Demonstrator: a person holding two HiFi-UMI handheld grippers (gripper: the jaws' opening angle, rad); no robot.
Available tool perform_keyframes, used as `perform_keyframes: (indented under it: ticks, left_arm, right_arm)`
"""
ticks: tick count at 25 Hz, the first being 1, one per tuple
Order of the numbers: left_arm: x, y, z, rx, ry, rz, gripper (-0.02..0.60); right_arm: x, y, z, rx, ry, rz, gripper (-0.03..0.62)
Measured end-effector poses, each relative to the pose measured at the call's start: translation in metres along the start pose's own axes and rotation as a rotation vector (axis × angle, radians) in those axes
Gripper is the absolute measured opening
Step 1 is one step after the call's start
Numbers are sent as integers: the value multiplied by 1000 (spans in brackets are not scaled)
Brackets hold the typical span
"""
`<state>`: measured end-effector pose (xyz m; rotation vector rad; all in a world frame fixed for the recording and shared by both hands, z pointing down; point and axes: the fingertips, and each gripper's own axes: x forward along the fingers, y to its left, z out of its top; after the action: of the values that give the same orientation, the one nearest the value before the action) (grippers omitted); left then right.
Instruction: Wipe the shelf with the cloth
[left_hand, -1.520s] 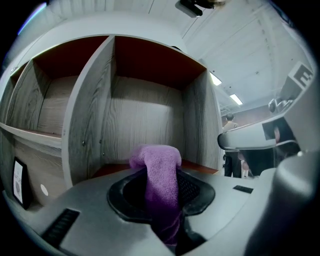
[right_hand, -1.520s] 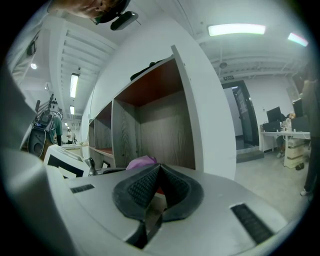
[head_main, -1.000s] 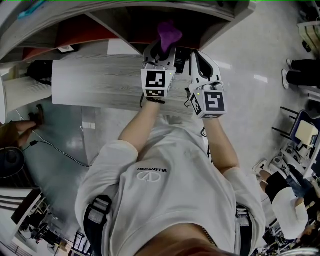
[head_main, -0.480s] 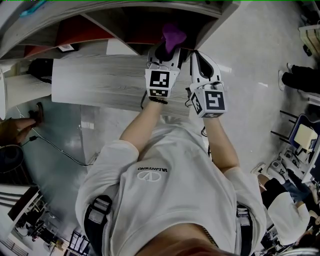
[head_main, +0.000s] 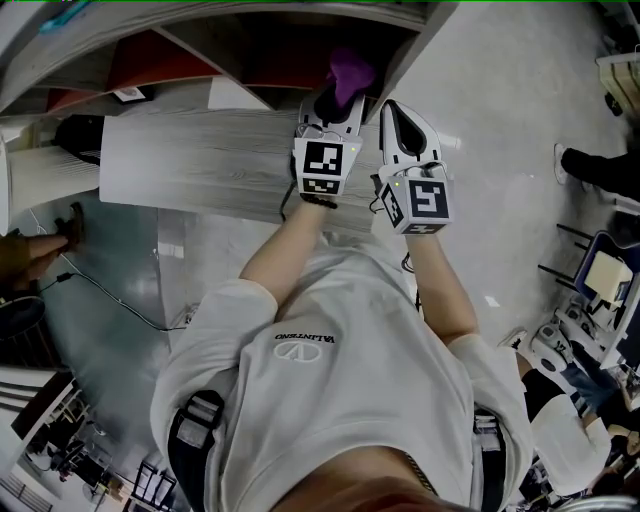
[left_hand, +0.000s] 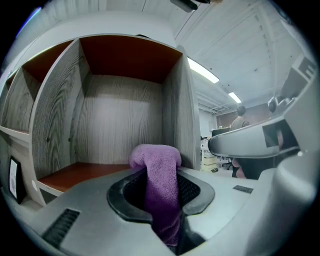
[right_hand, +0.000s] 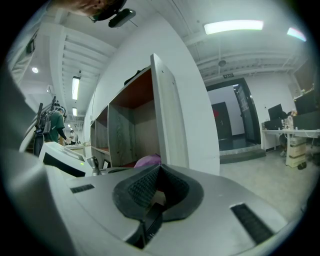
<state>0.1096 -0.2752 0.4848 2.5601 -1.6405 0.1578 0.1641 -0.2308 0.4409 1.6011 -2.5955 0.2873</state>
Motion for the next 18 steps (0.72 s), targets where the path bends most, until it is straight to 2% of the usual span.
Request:
perform_keyframes:
  ticks: [18]
  left_arm:
    - [7, -21, 1, 24, 14, -48, 103]
  right_arm:
    - [-11, -13, 7, 2, -24, -31, 0]
